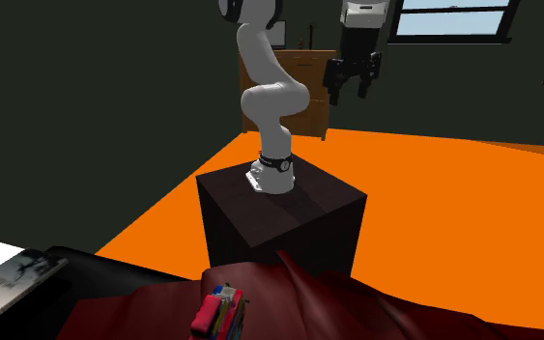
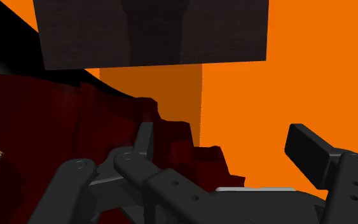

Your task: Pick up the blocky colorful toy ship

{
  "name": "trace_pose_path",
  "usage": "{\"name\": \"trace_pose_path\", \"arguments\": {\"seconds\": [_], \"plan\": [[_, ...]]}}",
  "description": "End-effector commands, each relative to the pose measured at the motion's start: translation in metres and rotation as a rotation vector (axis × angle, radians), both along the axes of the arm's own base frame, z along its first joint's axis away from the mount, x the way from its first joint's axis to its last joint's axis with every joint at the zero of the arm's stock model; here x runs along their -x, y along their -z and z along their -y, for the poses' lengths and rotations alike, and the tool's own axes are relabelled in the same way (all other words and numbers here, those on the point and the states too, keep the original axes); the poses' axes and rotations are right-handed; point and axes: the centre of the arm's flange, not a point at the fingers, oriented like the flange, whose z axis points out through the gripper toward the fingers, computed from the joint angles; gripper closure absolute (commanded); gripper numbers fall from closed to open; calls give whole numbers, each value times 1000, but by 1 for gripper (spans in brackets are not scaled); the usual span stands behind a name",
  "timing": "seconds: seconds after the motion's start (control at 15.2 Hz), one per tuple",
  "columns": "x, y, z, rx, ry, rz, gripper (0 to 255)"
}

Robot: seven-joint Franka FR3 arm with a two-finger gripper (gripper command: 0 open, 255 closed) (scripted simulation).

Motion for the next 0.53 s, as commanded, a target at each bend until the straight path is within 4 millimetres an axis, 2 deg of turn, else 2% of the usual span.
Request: {"name": "trace_pose_path", "arguments": {"seconds": [0.0,0.46], "plan": [[0,0,0,0,0,0,0],[-28,53,66,24,69,12,0]]}}
